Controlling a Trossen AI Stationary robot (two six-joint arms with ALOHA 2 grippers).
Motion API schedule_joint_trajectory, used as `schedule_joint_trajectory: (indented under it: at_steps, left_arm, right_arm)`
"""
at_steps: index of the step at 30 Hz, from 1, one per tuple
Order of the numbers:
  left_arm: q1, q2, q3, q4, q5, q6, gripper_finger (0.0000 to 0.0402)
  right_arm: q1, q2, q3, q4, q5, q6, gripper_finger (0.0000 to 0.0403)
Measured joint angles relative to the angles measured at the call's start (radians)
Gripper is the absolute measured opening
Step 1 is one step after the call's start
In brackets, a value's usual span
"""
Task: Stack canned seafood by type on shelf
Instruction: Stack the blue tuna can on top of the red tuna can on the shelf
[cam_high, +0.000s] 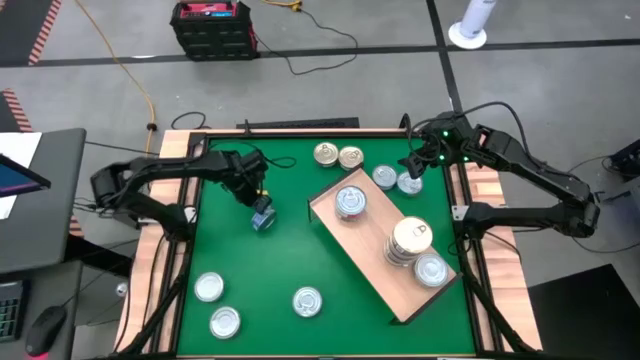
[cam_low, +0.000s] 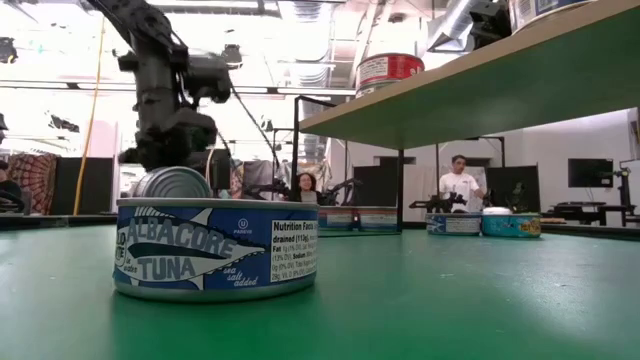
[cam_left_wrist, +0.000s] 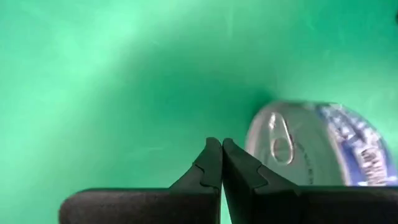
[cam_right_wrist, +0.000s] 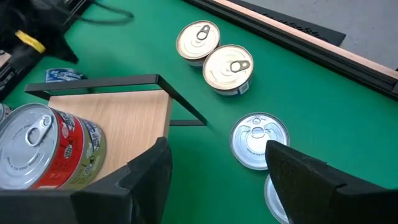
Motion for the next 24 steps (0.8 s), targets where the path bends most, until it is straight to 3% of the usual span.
schedule_joint_trajectory:
  at_steps: [6,11,18,24]
  left_arm:
    - [-0.104,-0.194,0.033,0.005,-0.120,-0.111,0.0018]
    - [-0.224,-0.271,0.033,0.000,-0.085,-0.252,0.0109]
    - [-0.346,-0.242,0.033,-0.007,-0.143,-0.319,0.0262]
    - [-0.415,-0.164,0.033,-0.039,-0.296,-0.358,0.0297]
  right_arm:
    - [0.000,0.000,0.000,0.000,0.000,-0.011,0.0281]
    - [0.000,0.000,0.000,0.001,0.000,-0.008,0.0281]
    - [0.000,0.000,0.000,0.003,0.000,-0.008,0.0281]
    - [0.000,0.000,0.000,0.009,0.000,-0.009,0.0281]
